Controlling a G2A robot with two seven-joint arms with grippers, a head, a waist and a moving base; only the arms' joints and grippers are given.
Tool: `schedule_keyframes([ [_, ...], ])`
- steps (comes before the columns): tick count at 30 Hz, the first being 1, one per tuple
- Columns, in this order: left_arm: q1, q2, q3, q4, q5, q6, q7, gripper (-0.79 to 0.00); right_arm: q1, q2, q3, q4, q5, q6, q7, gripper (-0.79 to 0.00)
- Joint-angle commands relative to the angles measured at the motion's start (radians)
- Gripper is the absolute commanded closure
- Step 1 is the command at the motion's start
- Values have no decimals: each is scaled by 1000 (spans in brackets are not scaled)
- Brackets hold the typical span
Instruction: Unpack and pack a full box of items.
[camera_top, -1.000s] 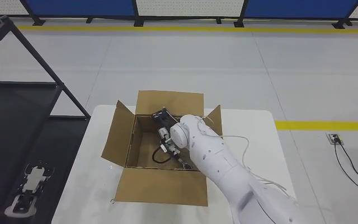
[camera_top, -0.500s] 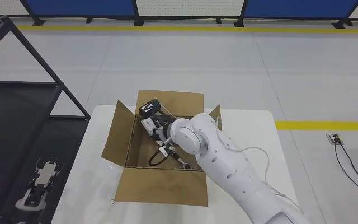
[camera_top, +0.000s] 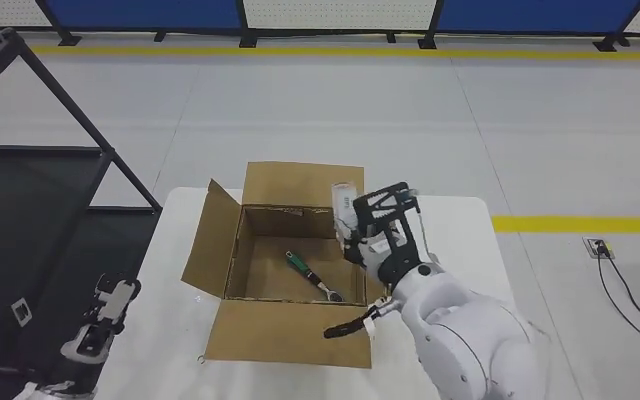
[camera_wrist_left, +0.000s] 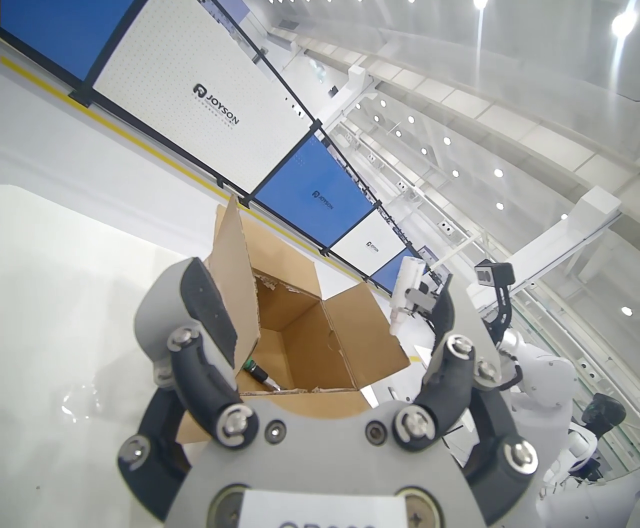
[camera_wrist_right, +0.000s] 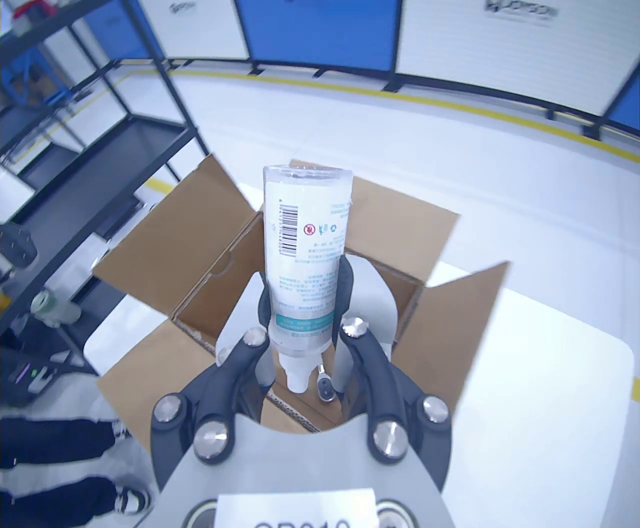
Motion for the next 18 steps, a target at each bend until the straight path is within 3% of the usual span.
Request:
schedule_keyframes([
  [1, -8, 1, 11, -1, 7, 2, -3, -785, -35, 3, 44, -52, -34, 48, 15, 0],
  [5, -24, 3, 32, -1, 25, 9, -9, -785, -114, 10, 166, -137, -49, 118, 63, 0],
  [9, -36, 5, 45, 2, 32, 16, -10, -785, -181, 16, 304, -130, -36, 156, 110, 0],
  [13, -43, 6, 58, 4, 39, 20, -13, -785, -212, 20, 408, -31, 61, 157, 148, 0],
  [18, -49, 8, 70, -1, 51, 30, -13, -785, -194, 32, 548, 192, 191, 124, 158, 0],
])
